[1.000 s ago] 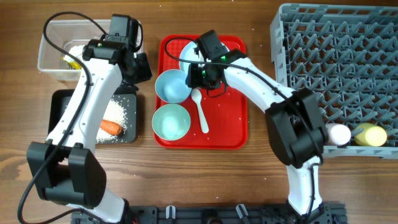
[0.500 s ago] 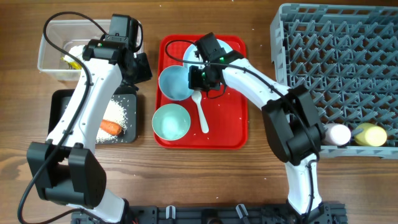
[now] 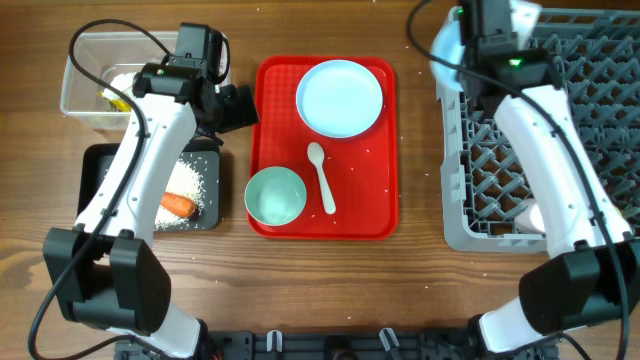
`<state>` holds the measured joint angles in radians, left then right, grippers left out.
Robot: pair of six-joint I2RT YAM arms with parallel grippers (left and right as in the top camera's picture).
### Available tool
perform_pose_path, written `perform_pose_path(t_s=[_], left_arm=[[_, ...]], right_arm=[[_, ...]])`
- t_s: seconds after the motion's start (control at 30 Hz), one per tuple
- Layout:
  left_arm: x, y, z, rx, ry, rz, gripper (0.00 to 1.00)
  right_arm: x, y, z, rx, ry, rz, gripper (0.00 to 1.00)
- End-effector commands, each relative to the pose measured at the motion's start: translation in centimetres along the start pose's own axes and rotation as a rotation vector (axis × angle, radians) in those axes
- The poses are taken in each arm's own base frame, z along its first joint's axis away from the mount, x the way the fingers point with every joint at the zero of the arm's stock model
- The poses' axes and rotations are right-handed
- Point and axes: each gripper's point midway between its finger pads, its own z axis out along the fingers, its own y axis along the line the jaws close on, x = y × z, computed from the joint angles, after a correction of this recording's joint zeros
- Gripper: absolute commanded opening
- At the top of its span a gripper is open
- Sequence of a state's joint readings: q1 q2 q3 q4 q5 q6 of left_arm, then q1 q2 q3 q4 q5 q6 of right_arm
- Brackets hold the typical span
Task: Sort waste into correct bins and load items into the dishwasher rack
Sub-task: 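Carry the light-blue bowl to the rack's back corner and set it down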
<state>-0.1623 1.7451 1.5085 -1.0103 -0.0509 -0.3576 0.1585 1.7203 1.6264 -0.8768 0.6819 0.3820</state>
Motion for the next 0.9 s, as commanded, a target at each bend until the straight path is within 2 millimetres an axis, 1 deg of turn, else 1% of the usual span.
perform_pose_path(t_s=[0.0, 0.07, 0.1, 0.17, 0.2, 0.27, 0.3, 0.4, 0.47, 0.5, 0.57, 0.7, 0.77, 0.87], left_arm=[[0.3, 0.1, 0.5, -0.002, 0.017, -0.003, 1.0], [0.3, 0.1, 0.5, -0.002, 0.017, -0.003, 1.0], [0.3, 0.1, 0.5, -0.003, 0.017, -0.003, 1.0], [0.3, 0.1, 0.5, -0.003, 0.017, -0.003, 1.0], [0.3, 0.1, 0.5, -0.003, 0.017, -0.003, 1.0], [0.3, 0.1, 0.5, -0.003, 0.017, -0.003, 1.0], [0.3, 0.1, 0.5, -0.003, 0.017, -0.003, 1.0], [0.3, 0.1, 0.5, -0.003, 0.017, -0.003, 1.0], [0.3, 0.1, 0.5, -0.003, 0.017, -0.003, 1.0], [0.3, 0.1, 0.5, -0.003, 0.017, -0.003, 1.0], [0.3, 0.1, 0.5, -0.003, 0.017, -0.003, 1.0], [0.3, 0.1, 0.5, -0.003, 0.017, -0.003, 1.0], [0.3, 0.1, 0.5, -0.003, 0.017, -0.003, 1.0], [0.3, 0.1, 0.5, -0.003, 0.017, -0.003, 1.0]], right_arm=[[-1.1, -4.8, 1.7, 0.316, -0.06, -0.08, 0.04], [-1.1, -5.1, 2.9, 0.367, -0.044, -0.17, 0.04], [-1.1, -5.5, 3.7, 0.428, -0.037, -0.239, 0.04], [-1.4, -5.8, 4.3, 0.517, -0.042, -0.312, 0.04], [-1.6, -5.7, 4.7, 0.549, -0.043, -0.362, 0.04], [-1.9, -5.0, 5.5, 0.552, -0.039, -0.435, 0.04], [-2.1, -4.6, 5.8, 0.552, -0.043, -0.45, 0.04], [-3.4, -3.7, 6.5, 0.551, -0.074, -0.498, 0.04], [-3.9, -3.2, 6.8, 0.552, -0.084, -0.527, 0.04], [-4.0, -2.7, 7.1, 0.532, -0.088, -0.552, 0.05], [-3.9, -1.7, 7.8, 0.492, -0.088, -0.581, 0.04], [-2.9, -0.4, 9.2, 0.456, -0.068, -0.633, 0.04], [-2.4, 0.4, 9.4, 0.449, -0.067, -0.648, 0.04], [-2.2, 1.6, 9.0, 0.433, -0.08, -0.661, 0.04]])
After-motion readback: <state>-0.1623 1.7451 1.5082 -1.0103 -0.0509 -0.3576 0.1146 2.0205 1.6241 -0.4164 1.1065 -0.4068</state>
